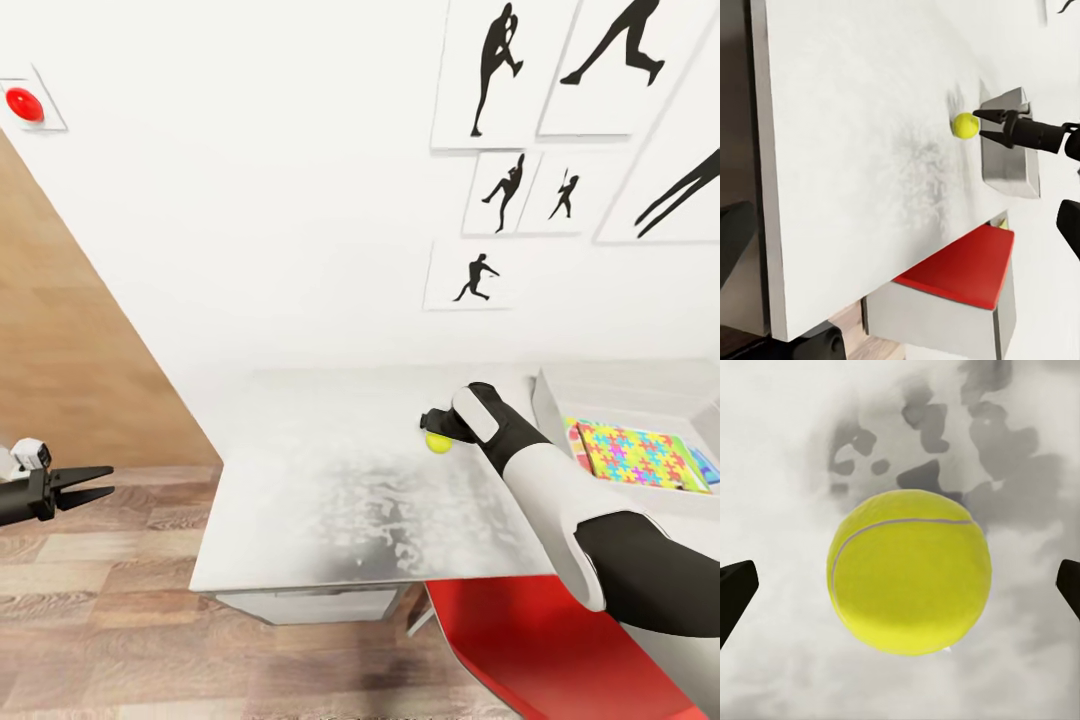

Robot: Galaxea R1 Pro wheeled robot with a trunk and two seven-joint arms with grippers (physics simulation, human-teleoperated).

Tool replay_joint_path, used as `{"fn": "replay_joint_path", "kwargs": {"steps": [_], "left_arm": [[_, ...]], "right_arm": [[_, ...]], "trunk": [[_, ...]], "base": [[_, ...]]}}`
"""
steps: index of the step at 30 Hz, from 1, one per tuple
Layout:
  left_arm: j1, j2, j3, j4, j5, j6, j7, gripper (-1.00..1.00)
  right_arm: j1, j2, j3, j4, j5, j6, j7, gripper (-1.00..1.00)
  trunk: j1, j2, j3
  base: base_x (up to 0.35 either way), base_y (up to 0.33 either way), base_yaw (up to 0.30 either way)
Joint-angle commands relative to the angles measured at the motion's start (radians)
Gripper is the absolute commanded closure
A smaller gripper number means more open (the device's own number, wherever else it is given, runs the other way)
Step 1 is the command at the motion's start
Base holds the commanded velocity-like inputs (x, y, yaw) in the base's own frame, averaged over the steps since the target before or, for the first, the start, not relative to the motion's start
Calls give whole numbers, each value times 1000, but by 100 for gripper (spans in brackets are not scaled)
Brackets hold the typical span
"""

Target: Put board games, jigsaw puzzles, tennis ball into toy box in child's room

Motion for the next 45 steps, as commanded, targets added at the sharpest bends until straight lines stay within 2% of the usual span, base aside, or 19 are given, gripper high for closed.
{"fn": "replay_joint_path", "kwargs": {"steps": [1,16,17,45], "left_arm": [[-1,1,2,1,0,11,-4,-100],[-1,2,5,2,0,11,-4,-100],[-1,2,5,2,1,11,-4,-100],[0,-1,5,2,1,11,-4,-100]], "right_arm": [[-1,0,6,-1,-10,2,-9,-100],[0,0,6,-1,-10,-1,-7,-100],[0,0,5,-1,-10,-1,-8,100],[0,-1,7,-11,-10,-4,-7,100]], "trunk": [[0,-2,-3],[0,-2,-21],[0,-2,-21],[0,-2,-20]], "base": [[0,0,0],[0,0,0],[0,0,0],[0,0,0]]}}
